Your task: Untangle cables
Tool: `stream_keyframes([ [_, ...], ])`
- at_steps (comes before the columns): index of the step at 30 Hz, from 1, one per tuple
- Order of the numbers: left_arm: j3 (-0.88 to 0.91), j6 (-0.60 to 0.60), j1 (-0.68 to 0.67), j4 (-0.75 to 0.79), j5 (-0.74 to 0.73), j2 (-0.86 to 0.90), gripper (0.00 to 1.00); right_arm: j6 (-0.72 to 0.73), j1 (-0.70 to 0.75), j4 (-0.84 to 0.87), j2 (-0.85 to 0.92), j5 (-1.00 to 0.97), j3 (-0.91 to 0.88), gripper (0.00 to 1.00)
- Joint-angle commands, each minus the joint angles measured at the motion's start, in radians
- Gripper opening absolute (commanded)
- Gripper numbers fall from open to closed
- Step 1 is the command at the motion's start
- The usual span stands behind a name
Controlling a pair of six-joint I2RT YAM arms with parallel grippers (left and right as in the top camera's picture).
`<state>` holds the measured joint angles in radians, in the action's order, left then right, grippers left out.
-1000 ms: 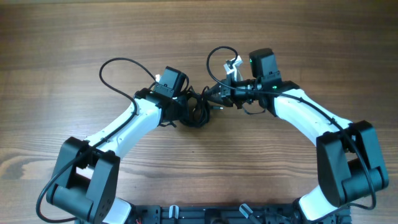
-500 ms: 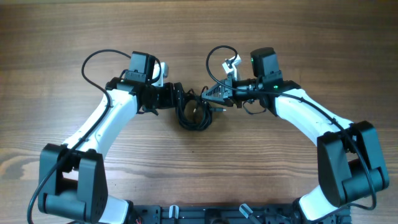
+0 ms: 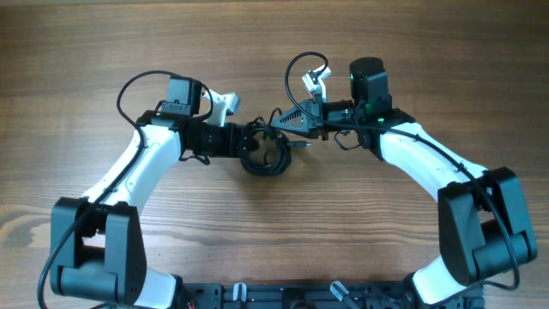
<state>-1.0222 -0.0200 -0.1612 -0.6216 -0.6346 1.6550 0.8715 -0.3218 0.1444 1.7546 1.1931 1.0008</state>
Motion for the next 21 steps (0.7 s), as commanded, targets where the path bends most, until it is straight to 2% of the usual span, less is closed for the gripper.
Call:
stream_keyframes([
  [1,0.039,-0.194,0.000,0.027,0.299,0.013,0.31,0.011,0.000,0.007,-0.031,0.032,0.002,0.04],
  [2,0.045,-0.258,0.000,0.027,0.380,0.014,0.22,0.011,0.000,-0.003,-0.031,0.009,0.002,0.04],
  [4,0.050,-0.333,0.000,0.024,0.456,0.014,0.16,-0.031,0.000,-0.004,-0.031,-0.053,0.002,0.04],
  [7,0.055,-0.365,0.000,0.011,0.489,0.014,0.14,-0.137,0.000,-0.012,-0.031,-0.241,0.002,0.04],
  [9,0.055,-0.406,0.000,-0.020,0.561,0.015,0.13,-0.177,0.000,-0.013,-0.031,-0.345,0.002,0.04],
  [10,0.055,-0.408,0.000,-0.037,0.601,0.015,0.12,-0.202,0.000,0.019,-0.031,-0.343,0.002,0.04],
  [12,0.055,-0.407,0.000,-0.056,0.610,0.015,0.12,-0.254,0.000,0.106,-0.031,-0.281,0.002,0.05],
  [14,0.055,-0.408,0.000,-0.059,0.610,0.015,0.12,-0.303,0.000,0.130,-0.031,-0.299,0.002,0.05],
  [18,0.055,-0.414,0.000,-0.078,0.610,0.015,0.13,-0.360,0.000,0.082,-0.031,-0.523,0.002,0.04],
  [21,0.056,-0.478,0.000,-0.076,0.615,0.015,0.11,-0.359,0.000,0.003,-0.031,-0.647,0.002,0.05],
])
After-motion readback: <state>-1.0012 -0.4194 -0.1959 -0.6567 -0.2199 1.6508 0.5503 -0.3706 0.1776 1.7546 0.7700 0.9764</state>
